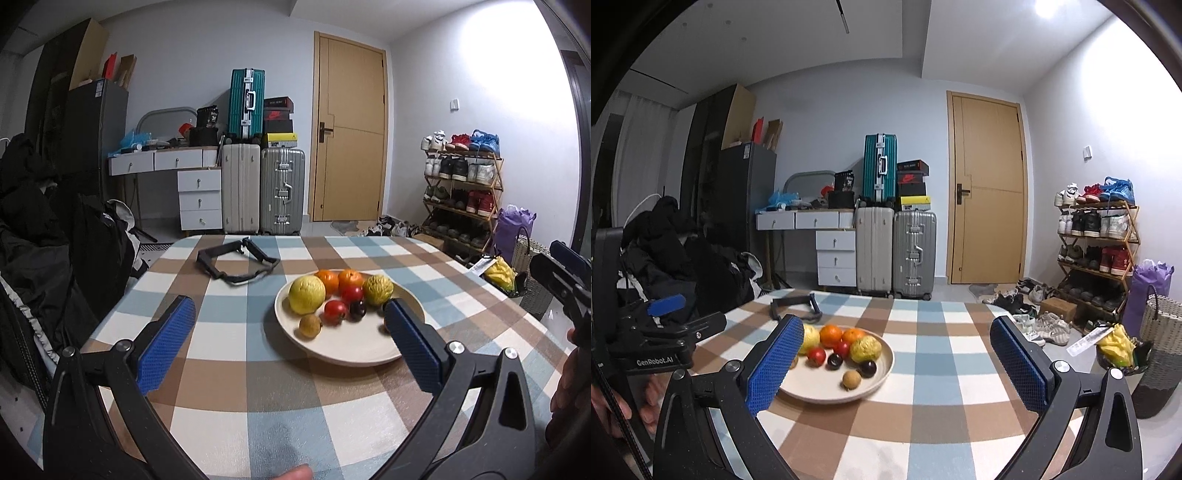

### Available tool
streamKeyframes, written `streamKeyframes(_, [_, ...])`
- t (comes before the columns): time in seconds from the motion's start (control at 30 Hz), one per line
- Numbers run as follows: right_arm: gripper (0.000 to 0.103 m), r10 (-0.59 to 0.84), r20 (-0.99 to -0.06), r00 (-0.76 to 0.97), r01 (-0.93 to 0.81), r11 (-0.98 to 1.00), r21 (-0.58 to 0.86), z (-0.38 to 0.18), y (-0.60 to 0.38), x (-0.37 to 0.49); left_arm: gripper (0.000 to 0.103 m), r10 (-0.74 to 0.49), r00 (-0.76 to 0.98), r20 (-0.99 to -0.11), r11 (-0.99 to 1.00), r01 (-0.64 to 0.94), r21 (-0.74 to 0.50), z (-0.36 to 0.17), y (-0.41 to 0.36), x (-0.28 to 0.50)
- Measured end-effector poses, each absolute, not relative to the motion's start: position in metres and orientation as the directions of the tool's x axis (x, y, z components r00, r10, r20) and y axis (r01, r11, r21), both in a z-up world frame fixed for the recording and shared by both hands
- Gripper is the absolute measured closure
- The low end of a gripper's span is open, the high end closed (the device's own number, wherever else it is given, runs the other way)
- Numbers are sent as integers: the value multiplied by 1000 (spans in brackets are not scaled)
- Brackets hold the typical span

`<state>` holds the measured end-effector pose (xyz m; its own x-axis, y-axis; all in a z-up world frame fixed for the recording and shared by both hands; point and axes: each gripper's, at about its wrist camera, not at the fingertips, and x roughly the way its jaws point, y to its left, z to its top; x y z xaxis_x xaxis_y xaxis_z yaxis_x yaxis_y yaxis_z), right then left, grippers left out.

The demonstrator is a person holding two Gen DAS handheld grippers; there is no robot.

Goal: Organize fruits

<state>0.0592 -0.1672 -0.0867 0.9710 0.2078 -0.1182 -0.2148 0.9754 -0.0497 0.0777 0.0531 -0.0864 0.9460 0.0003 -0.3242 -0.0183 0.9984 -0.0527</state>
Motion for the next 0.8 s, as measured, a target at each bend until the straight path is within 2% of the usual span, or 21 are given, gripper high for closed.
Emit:
streamKeyframes(0.23, [0, 207, -140, 968, -215, 976, -42, -102, -170, 68, 0, -9, 946, -323, 999, -1, -32, -92, 47, 83])
streamKeyframes(0.4, [0, 216, -203, 955, -226, 974, -30, -108, -169, 82, 0, -12, 948, -319, 1000, 8, -12, -92, 41, 84])
streamKeyframes(0.5, [0, 203, -278, 939, -217, 976, -23, -113, -167, 96, 0, 1, 949, -315, 1000, -7, -19, -92, 43, 85])
streamKeyframes(0.8, [0, 210, -266, 941, -225, 974, -25, -115, -165, 97, 0, -1, 950, -312, 1000, -5, -17, -94, 43, 88])
